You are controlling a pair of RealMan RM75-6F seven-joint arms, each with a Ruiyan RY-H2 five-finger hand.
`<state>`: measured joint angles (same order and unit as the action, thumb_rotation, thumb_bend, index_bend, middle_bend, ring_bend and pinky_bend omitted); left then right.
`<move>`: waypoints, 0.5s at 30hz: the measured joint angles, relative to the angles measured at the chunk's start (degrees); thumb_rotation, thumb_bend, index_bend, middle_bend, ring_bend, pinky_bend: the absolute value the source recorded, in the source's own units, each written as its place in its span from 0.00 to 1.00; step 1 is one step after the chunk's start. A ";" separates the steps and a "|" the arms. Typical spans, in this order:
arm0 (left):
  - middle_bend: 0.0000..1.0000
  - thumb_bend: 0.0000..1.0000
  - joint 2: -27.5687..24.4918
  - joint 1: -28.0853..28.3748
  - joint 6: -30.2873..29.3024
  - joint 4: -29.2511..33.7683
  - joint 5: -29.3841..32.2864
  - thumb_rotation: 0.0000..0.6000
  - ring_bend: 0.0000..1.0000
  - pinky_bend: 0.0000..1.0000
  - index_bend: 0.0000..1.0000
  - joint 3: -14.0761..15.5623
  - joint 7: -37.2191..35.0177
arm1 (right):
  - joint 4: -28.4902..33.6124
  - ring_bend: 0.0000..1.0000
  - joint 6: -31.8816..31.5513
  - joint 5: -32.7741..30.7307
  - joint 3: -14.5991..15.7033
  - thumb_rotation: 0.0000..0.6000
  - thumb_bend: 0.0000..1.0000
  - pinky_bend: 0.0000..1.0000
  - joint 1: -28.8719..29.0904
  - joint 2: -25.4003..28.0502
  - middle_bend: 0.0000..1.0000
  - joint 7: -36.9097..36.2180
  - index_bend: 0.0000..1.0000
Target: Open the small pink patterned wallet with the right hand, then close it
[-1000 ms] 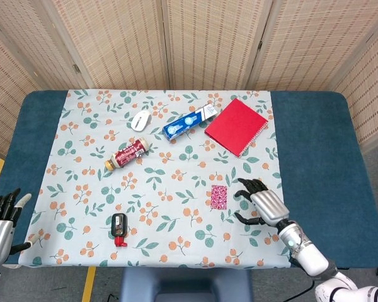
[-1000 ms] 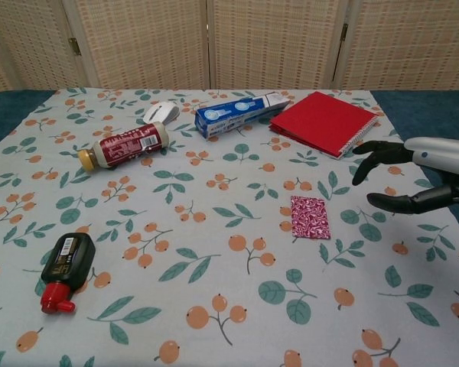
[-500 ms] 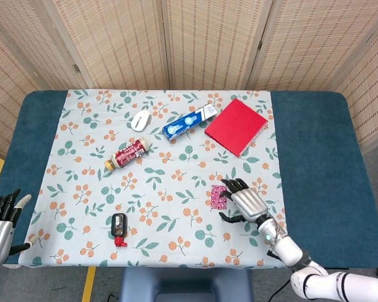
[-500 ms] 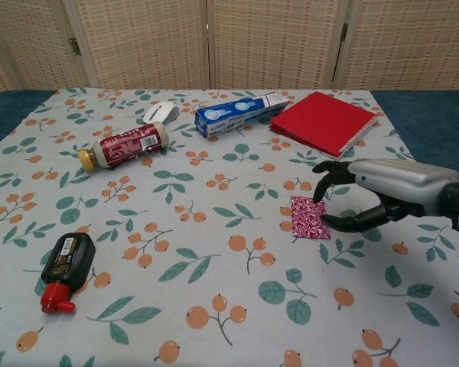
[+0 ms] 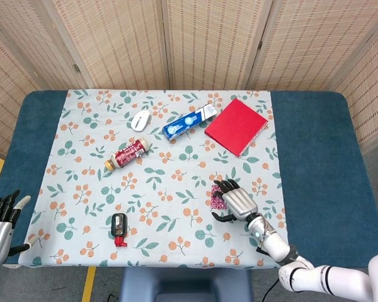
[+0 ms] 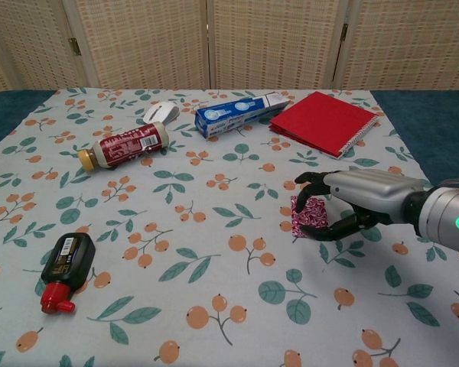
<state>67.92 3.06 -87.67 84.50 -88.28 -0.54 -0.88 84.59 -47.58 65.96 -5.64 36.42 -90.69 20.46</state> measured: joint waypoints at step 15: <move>0.00 0.21 0.15 0.06 0.49 -0.15 0.26 1.00 0.06 0.00 0.15 -0.04 0.04 | -1.80 0.00 0.14 -1.26 1.23 0.38 0.41 0.00 0.66 -0.72 0.06 -0.45 0.26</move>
<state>68.07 3.12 -87.18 84.35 -88.02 -0.57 -0.84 82.79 -47.44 64.70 -4.41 37.09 -91.41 20.01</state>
